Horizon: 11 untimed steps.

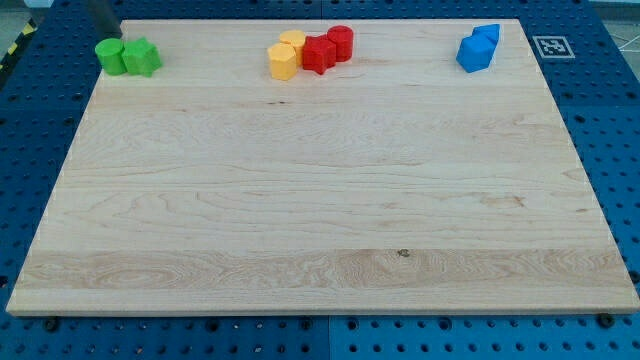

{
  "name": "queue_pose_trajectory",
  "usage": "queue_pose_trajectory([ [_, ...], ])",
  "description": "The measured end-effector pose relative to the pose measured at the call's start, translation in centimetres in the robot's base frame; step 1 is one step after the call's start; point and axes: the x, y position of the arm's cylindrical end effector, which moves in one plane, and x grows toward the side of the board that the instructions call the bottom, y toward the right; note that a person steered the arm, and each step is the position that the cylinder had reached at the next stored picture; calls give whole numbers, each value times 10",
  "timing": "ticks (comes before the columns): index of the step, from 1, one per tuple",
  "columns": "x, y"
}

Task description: Slide the green circle bit a right

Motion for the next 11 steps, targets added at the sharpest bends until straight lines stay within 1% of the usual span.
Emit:
queue_pose_trajectory([
  [1,34,1],
  [2,99,4],
  [3,167,19],
  [4,223,35],
  [5,233,33],
  [6,224,10],
  [7,199,0],
  [9,110,0],
  [10,86,0],
  [11,86,1],
])
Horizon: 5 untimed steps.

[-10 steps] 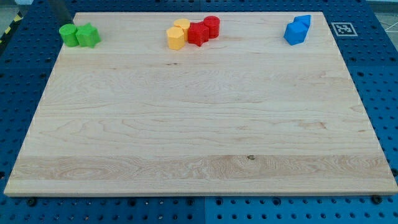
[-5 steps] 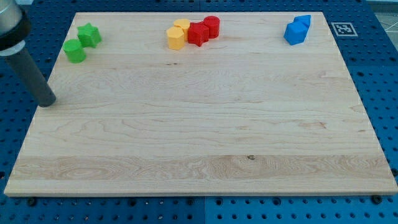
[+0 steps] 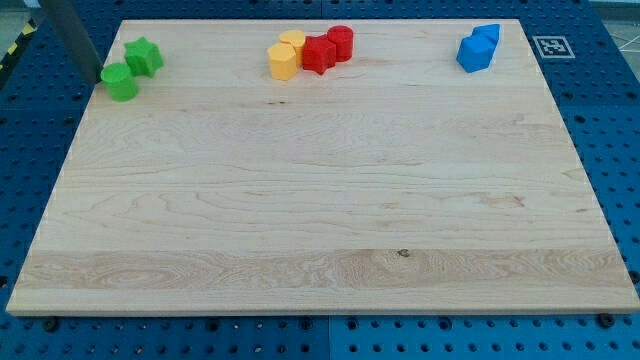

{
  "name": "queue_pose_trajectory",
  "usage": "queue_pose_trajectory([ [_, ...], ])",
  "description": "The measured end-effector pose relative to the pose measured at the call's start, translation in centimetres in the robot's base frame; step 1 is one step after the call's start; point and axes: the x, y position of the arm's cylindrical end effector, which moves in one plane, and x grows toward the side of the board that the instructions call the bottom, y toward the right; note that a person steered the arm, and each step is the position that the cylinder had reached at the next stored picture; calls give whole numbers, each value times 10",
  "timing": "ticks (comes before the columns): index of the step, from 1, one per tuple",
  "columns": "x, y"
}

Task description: Slide the green circle bit a right

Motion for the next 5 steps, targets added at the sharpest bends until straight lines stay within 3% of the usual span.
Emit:
queue_pose_trajectory([
  [4,28,32],
  [5,55,46],
])
